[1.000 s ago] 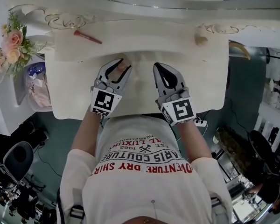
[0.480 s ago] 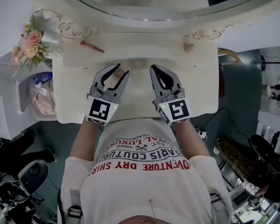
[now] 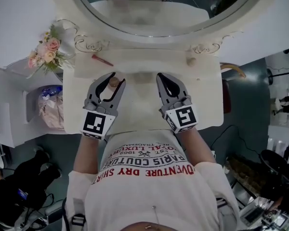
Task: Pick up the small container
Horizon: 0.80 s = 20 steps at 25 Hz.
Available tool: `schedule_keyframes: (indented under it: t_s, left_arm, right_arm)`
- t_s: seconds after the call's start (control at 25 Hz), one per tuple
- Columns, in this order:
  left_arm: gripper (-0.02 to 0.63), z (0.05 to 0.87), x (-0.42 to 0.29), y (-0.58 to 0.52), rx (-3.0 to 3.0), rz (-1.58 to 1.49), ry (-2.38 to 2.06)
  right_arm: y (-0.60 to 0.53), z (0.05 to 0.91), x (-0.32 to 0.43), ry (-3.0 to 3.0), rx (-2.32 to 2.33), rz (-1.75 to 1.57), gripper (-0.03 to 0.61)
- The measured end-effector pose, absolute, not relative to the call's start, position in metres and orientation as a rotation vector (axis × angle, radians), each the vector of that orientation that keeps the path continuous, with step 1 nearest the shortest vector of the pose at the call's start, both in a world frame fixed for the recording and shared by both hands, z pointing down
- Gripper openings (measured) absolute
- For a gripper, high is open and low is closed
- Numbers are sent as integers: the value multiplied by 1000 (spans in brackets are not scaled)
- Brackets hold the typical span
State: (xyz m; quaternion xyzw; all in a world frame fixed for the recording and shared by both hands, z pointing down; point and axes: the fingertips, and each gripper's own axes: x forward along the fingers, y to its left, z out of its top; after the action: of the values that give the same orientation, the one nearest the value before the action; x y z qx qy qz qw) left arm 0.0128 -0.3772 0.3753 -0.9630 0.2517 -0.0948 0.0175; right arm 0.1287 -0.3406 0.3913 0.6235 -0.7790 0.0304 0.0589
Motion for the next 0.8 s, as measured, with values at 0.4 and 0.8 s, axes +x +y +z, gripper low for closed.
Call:
schedule_keyframes:
  t_s: [0.4,0.8]
  left_arm:
    - [143,341,-16,-365,-2936,-212,865]
    - [143,344,-18,-352,-2925,-201,894]
  right_arm:
    - [-325,370,110,-2430,1831,25,-2]
    - [-311,367,106,-2458,1806,7,-2]
